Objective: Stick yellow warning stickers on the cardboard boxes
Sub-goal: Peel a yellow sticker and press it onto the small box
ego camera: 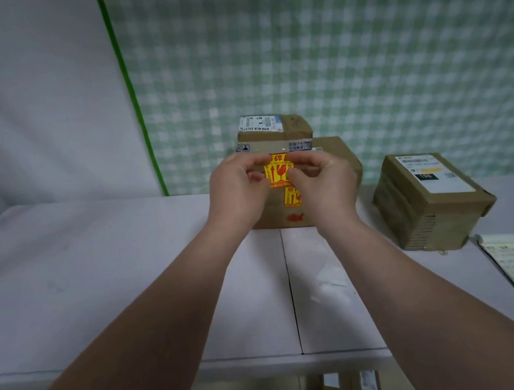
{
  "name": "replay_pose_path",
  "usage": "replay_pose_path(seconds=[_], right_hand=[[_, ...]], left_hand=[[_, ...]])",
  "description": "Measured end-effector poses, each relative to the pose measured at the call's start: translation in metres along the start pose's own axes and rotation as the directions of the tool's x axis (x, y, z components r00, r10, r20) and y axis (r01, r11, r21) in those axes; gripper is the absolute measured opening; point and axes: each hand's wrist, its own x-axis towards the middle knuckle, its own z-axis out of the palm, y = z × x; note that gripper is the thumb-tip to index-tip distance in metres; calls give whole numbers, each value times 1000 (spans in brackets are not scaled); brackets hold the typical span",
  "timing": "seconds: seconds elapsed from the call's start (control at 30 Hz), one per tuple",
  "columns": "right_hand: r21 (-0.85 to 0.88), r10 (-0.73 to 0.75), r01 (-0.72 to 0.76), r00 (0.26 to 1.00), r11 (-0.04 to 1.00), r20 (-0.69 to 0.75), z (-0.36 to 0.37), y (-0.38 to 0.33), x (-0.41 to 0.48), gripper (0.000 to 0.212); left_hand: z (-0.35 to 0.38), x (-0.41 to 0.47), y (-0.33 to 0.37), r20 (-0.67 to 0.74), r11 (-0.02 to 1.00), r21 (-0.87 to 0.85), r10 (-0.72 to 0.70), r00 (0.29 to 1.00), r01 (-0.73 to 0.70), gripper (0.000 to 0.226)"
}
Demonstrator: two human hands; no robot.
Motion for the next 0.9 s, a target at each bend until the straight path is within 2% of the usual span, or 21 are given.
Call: replay_pose_path(seconds=[0.1,0.47,0.9], right_hand=[[-70,-14,13,1000,997,-15,13,12,22,21],[-86,-83,78,995,993,-61,32,32,50,23],[-115,-155,146,985,983,-74,40,38,65,24]], left_hand=[[15,20,-15,-33,998,56,13,999,-11,35],[34,44,-41,-117,994,59,93,989,-87,35],[45,55,-39,-143,997,40,68,987,-63,34]])
